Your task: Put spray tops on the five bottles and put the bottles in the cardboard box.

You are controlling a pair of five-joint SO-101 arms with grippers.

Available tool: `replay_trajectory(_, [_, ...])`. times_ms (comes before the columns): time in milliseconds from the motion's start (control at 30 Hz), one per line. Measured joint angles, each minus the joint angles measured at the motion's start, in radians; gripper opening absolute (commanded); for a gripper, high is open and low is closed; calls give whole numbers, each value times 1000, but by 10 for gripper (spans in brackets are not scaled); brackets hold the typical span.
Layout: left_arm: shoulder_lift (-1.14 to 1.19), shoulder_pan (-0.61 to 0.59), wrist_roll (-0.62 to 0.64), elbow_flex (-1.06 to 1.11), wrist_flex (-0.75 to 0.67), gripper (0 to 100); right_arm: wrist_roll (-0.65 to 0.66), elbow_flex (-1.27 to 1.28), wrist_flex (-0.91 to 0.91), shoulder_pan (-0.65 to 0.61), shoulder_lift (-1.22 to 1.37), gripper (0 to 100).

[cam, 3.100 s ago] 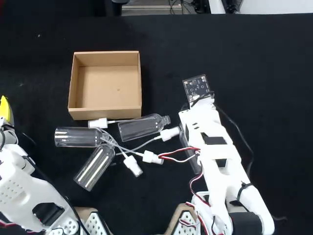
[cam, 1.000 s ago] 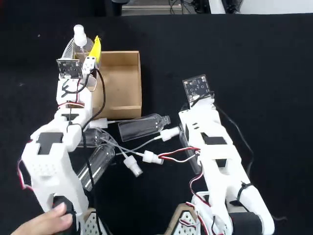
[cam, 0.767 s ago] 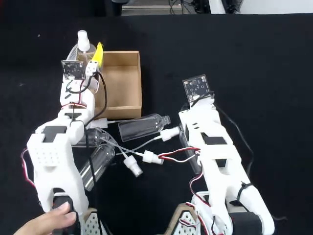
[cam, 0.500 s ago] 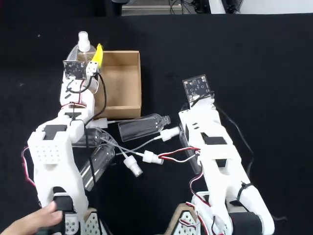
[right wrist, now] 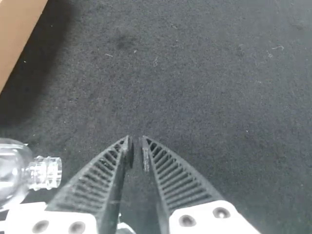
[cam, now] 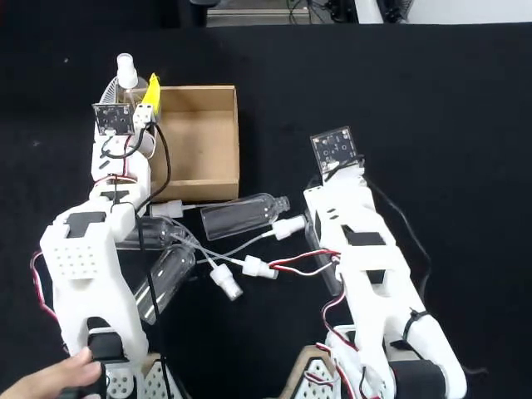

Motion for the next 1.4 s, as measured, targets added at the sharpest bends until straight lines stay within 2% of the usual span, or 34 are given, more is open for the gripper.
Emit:
replay_trajectory(367, [80,-2,0,-21,-3,49,0,0,0,0,0,11])
replay_trajectory(600, [80,-2,0,-25,-3,294,0,0,0,0,0,11])
replay_trajectory(1400, [72,-3,-5,12,-25,304,0,0,0,0,0,11])
